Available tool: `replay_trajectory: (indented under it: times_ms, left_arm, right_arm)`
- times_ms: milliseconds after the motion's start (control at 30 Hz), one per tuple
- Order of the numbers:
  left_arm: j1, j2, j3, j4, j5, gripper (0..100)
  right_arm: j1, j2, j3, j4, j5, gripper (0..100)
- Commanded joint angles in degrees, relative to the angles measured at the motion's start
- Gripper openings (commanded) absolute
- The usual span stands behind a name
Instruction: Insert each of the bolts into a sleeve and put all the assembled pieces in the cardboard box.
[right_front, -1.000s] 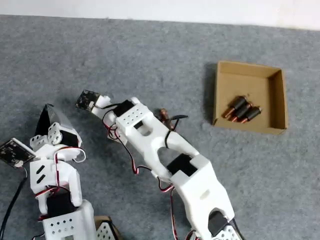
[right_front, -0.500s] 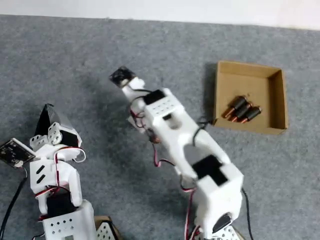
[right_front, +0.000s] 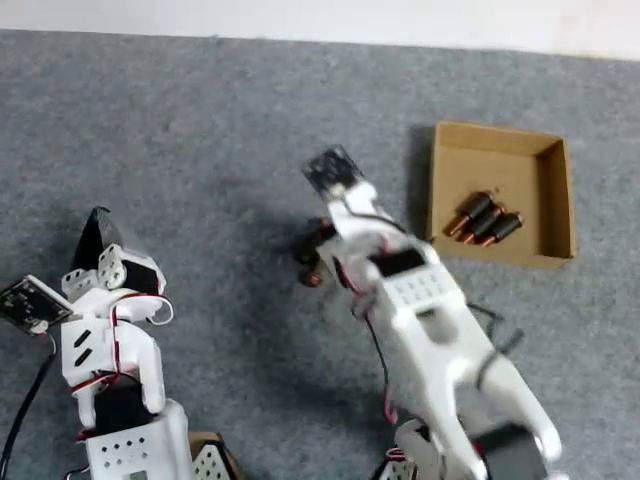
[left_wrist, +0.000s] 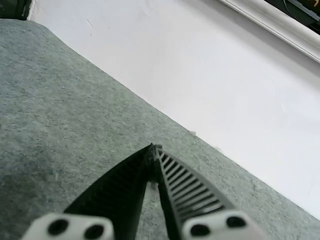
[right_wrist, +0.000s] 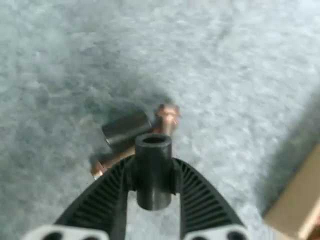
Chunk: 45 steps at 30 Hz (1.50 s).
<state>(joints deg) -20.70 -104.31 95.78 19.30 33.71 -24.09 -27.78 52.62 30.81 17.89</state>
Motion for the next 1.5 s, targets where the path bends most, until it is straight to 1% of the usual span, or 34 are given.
replay_trajectory:
  times_ms: [0,267,433,567,667,867,967,1067,1133,1200,1267,1333,1467]
  left_arm:
    - [2.2,-0.2,1.4,-1.1,0.0,1]
    - [4.4,-0.2,1.4,-1.1,0.0,1]
    - [10.6,-0.2,1.4,-0.8,0.0,1]
    - [18.2,-0.1,1.4,-0.6,0.0,1]
    - [22.0,-0.2,1.4,2.5,0.3,1]
    - [24.0,-0.2,1.4,4.3,0.4,1]
    - [29.5,-0.2,0.7,8.4,0.4,1]
    - [35.5,-0.1,-2.7,12.7,0.4,1]
    - [37.4,0.0,-4.9,14.3,0.4,1]
    - [37.9,0.7,-6.2,14.4,0.4,1]
    - [38.0,4.5,-8.0,14.3,0.4,1]
    - [38.5,11.2,-11.2,14.2,1.4,1]
    - [42.8,31.3,-22.4,14.2,4.3,1]
  right_arm:
    - [2.9,-12.8,9.1,-4.6,-0.6,0.4]
    - [9.2,-33.1,25.2,-6.0,-0.6,0.4]
    - [12.7,-44.3,33.0,-5.8,-0.6,0.4]
    - [15.0,-52.1,37.8,-5.7,-0.6,0.4]
    - [17.2,-57.5,41.3,-5.7,-0.6,0.4]
    - [21.8,-67.1,48.4,-5.6,-0.4,0.4]
    - [21.8,-71.0,49.7,-3.0,-0.5,0.4]
    - [21.8,-73.7,49.7,0.0,-0.5,0.4]
    - [21.8,-74.4,49.6,0.5,-0.5,0.4]
    - [21.8,-74.4,49.6,0.5,-0.5,0.4]
    - [21.8,-74.4,49.6,0.6,-0.6,0.4]
    - [21.8,-74.5,49.8,1.0,-2.1,0.4]
    - [21.8,-74.5,49.8,1.0,-2.5,0.4]
